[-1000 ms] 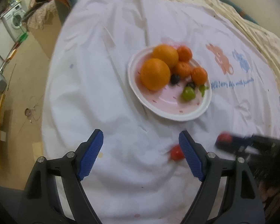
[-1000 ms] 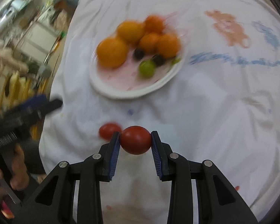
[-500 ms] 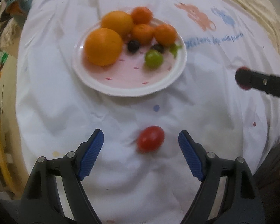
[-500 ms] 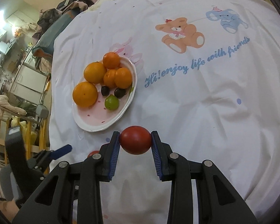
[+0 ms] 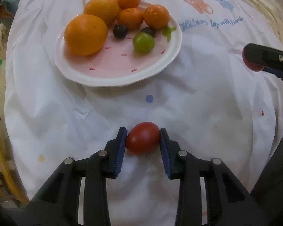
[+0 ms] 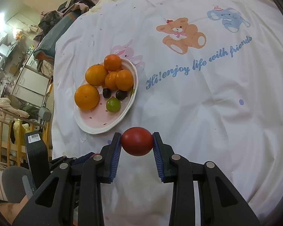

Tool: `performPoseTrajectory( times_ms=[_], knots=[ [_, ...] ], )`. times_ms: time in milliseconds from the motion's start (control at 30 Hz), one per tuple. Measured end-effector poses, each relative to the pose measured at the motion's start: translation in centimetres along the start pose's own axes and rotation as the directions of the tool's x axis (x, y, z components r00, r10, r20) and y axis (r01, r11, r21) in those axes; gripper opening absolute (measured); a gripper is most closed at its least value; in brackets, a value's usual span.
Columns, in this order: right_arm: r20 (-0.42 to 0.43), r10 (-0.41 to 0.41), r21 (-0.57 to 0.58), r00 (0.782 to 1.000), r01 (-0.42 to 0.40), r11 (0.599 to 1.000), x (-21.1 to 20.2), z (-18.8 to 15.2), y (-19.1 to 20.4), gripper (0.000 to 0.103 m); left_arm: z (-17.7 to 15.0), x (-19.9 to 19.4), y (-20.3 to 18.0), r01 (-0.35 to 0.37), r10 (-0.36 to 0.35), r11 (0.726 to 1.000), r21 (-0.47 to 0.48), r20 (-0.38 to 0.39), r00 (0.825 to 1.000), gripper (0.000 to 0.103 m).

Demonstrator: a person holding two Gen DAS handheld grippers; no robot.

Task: Organize fruits
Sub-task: 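Lower both red tomatoes onto the plate and open both grippers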

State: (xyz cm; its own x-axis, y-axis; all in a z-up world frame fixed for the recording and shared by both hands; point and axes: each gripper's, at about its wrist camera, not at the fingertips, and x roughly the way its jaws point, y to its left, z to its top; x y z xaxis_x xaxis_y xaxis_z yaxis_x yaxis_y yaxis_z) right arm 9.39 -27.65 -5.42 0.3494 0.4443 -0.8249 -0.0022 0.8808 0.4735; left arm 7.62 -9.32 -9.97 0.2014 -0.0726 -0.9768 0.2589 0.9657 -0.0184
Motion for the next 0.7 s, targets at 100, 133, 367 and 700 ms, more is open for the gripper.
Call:
performPoseTrajectory(
  times_ms=[100, 133, 367, 700],
  knots=[
    [-0.007, -0.006, -0.002, 1.000, 0.006, 1.000, 0.2, 0.0, 0.2, 0.035, -0.1, -0.3, 0.2, 0.003, -0.003, 1.000, -0.015, 0.006, 1.000, 0.030],
    [-0.005, -0.005, -0.004, 1.000, 0.005, 1.000, 0.2, 0.1, 0.2, 0.035, -0.1, -0.5, 0.3, 0.001, -0.001, 1.000, -0.020, 0.014, 1.000, 0.030],
    [0.003, -0.013, -0.014, 1.000, 0.013, 1.000, -0.1, 0.1, 0.8, 0.035, -0.4, -2.2, 2.6, 0.006, -0.002, 0.997, -0.077, 0.059, 0.998, 0.030],
    [0.031, 0.026, -0.013, 0.999, -0.025, 1.000, -0.6, 0.5, 1.5, 0.035, 0.1, -7.1, 8.1, -0.004, 0.049, 0.977, -0.211, 0.208, 0.977, 0.030]
  ],
)
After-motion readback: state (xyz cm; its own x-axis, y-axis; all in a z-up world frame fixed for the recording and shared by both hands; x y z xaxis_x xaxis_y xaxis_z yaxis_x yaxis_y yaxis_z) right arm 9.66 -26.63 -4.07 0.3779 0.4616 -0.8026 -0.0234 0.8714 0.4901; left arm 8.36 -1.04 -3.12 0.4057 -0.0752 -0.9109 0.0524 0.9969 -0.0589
